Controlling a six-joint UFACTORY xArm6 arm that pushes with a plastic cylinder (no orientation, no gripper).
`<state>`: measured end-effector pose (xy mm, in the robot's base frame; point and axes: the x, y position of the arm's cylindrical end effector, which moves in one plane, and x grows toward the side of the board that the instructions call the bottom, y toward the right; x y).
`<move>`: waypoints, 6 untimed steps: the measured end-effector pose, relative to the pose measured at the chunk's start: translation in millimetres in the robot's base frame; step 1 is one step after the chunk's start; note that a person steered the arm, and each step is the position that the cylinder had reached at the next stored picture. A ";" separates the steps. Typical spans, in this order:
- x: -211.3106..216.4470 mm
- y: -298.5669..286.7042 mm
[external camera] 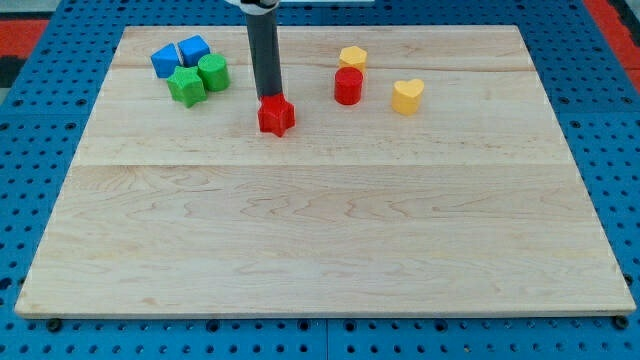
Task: Separate hexagon from the red circle
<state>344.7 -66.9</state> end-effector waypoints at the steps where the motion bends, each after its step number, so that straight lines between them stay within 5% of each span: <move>1: 11.6 6.7; 6: -135.5 102.6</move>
